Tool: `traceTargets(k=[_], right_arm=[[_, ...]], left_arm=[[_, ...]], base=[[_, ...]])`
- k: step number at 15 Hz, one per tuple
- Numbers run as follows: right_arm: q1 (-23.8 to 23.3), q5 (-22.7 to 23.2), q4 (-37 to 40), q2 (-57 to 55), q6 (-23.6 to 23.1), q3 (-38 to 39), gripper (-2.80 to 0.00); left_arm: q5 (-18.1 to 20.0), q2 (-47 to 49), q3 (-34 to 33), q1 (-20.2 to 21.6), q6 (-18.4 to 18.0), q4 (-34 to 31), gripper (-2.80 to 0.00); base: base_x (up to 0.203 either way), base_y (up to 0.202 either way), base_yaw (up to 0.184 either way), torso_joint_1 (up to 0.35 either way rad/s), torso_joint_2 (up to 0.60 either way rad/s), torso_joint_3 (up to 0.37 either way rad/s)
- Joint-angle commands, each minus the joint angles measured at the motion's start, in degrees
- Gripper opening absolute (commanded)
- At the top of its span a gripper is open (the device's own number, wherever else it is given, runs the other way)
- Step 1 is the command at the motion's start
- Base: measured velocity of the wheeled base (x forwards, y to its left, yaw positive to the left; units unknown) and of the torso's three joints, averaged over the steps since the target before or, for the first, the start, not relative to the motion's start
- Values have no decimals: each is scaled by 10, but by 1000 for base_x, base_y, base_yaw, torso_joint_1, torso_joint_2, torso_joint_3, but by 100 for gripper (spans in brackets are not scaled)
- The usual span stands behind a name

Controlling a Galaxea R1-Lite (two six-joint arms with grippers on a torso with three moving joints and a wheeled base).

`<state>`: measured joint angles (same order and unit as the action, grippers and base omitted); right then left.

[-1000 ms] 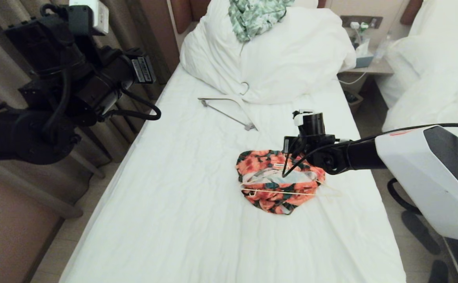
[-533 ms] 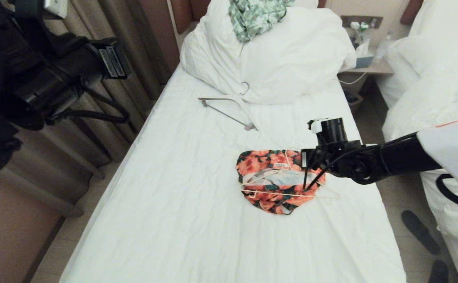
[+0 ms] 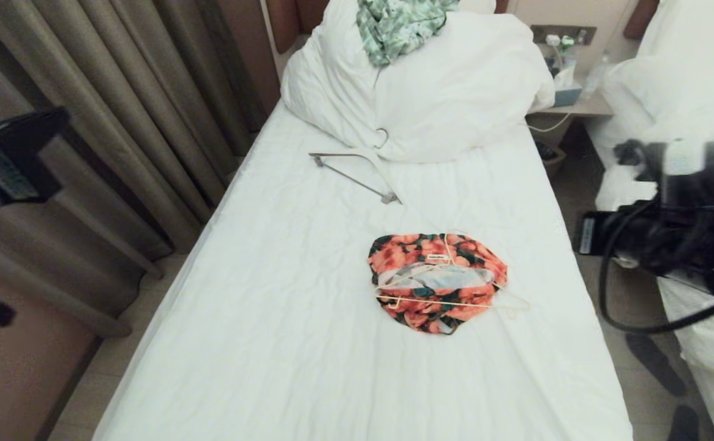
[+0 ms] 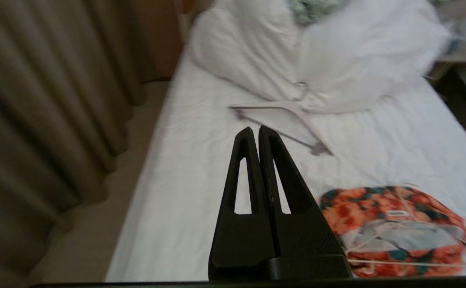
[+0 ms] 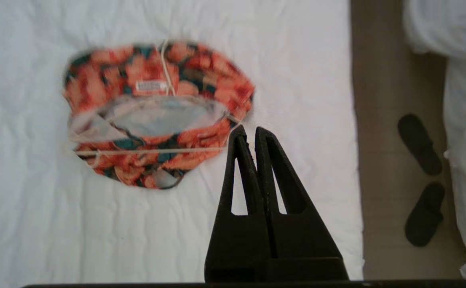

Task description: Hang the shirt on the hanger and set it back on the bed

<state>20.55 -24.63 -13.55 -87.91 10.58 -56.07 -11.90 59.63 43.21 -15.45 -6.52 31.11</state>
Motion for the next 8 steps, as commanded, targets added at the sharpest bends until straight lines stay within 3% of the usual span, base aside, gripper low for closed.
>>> traceTargets(k=[1,6,8], right_arm=[[0,-4,3,137,0,35,-280],[-64,-12,88,395,2,114,-280],[-97,-12,118,474,4,147,-280]], left_arm=[[-2,-141,-47,49,9,-15,-280],[-1,-357,-111,123,67,-182,-280],[1,-404,-161,141,83,-210,-280]], base=[[0,0,0,0,0,0],[0,0,0,0,0,0],[0,0,0,0,0,0]])
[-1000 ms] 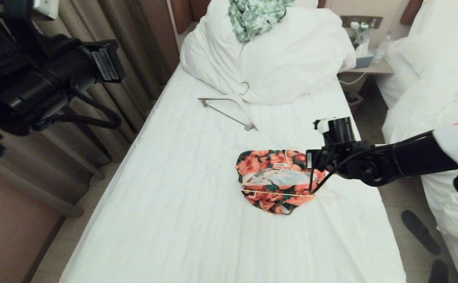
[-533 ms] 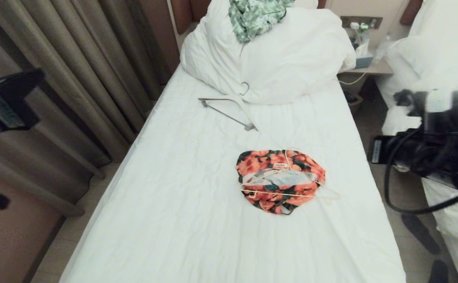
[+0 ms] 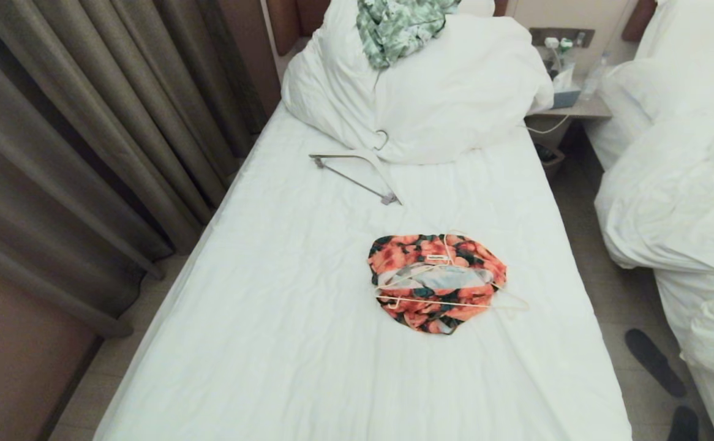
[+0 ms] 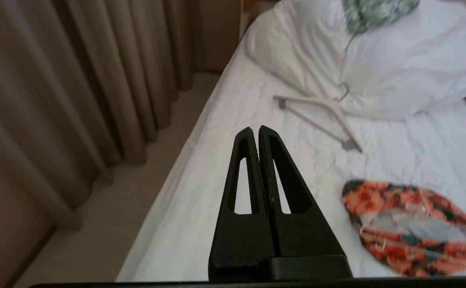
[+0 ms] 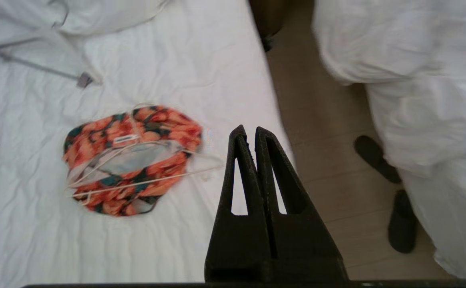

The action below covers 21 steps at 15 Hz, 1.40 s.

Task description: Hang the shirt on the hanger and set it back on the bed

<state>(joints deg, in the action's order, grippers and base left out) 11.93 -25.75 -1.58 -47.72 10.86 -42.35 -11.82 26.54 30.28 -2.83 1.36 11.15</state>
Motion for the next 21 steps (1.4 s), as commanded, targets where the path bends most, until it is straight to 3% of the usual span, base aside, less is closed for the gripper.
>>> traceTargets(k=[1,5,8,12,15,17,19,21], right_arm=[[-25,-1,13,111,1,26,-280],[-98,0,83,191,2,63,-280],[-109,2,89,236,0,113,-280],[-137,10,90,303,-20,182,-280],[-135,59,88,350,-26,245,-280],[-126,143,88,388,-41,268,-280],[-124,229,89,437,-68,288,-280],[-123,274,85,477,-99,318,-280]], left_arm=[[6,-94,-55,21,7,-15,-280],[14,-162,-139,24,5,-19,-280],[45,-205,-198,26,1,-20,-280],[62,-266,-259,26,-52,-56,-280],[64,-265,-282,26,-70,-63,-280],[68,-265,-298,26,-99,-60,-280],[80,-265,-298,26,-101,-64,-280],[115,-265,-303,26,-101,-69,-280]], base=[[0,0,0,0,0,0],[0,0,0,0,0,0],[0,0,0,0,0,0],[0,0,0,0,0,0],[0,0,0,0,0,0],[0,0,0,0,0,0],[0,0,0,0,0,0],[0,0,0,0,0,0]])
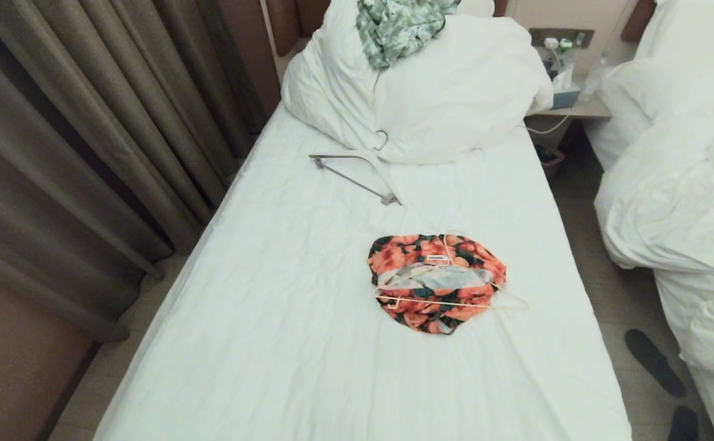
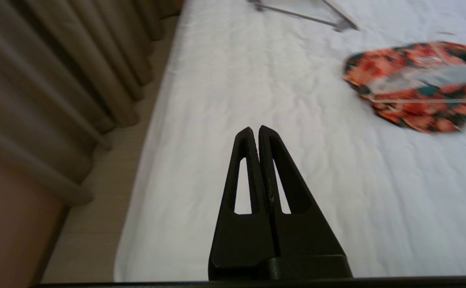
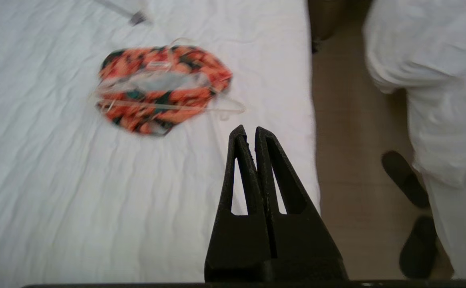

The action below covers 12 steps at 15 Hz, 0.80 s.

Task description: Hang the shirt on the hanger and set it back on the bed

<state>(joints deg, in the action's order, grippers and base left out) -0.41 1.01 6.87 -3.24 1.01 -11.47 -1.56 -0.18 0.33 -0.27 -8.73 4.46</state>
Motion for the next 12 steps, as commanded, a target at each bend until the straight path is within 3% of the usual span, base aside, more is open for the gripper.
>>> traceTargets(k=[1,5,12], right_arm=[[1,13,-3,32,-13,20,-280],[1,13,-23,32,-14,63,-280],[1,12,-98,32,-20,114,-280]], left_arm=[[17,2,-3,0,-1,-6,-280],[44,2,3,0,-9,-67,-280],[40,2,2,0,-7,-66,-280]], base=[[0,0,0,0,0,0],[0,0,0,0,0,0],[0,0,0,0,0,0]])
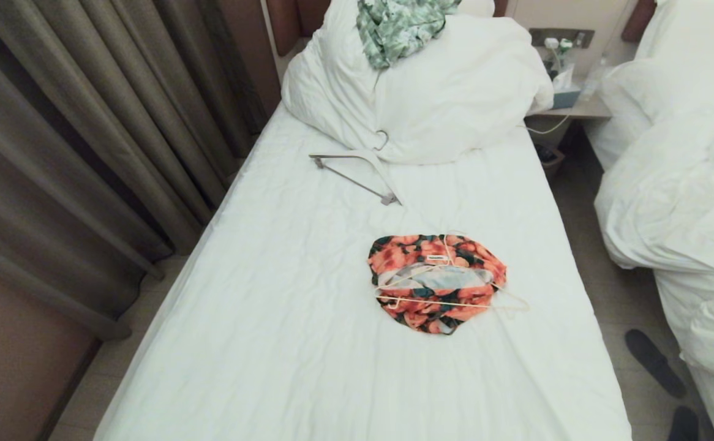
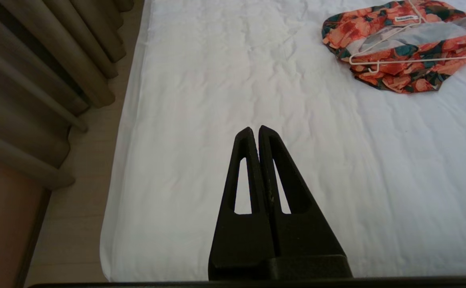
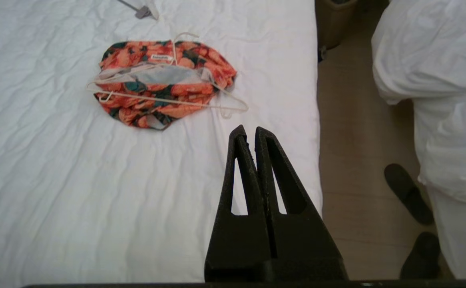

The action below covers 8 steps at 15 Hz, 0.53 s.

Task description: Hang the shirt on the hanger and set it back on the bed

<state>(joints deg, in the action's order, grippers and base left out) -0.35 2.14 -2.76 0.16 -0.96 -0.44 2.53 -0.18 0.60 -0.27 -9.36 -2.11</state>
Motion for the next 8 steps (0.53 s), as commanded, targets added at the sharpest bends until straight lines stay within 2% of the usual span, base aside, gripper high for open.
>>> traceTargets(k=[1,3,8], right_arm=[[-1,-3,-1,-2,2,4,-280],[-1,-23,10,-2,-6,4,-280],[0,-21,28,-2,-4,4,-280]], left_arm=[[-1,2,-1,0,1,0,-280],[-1,2,-1,0,6,0,-280],[-5,2,-1,0,47,1,-280]], base=[[0,0,0,0,0,0],[0,0,0,0,0,0],[0,0,0,0,0,0]])
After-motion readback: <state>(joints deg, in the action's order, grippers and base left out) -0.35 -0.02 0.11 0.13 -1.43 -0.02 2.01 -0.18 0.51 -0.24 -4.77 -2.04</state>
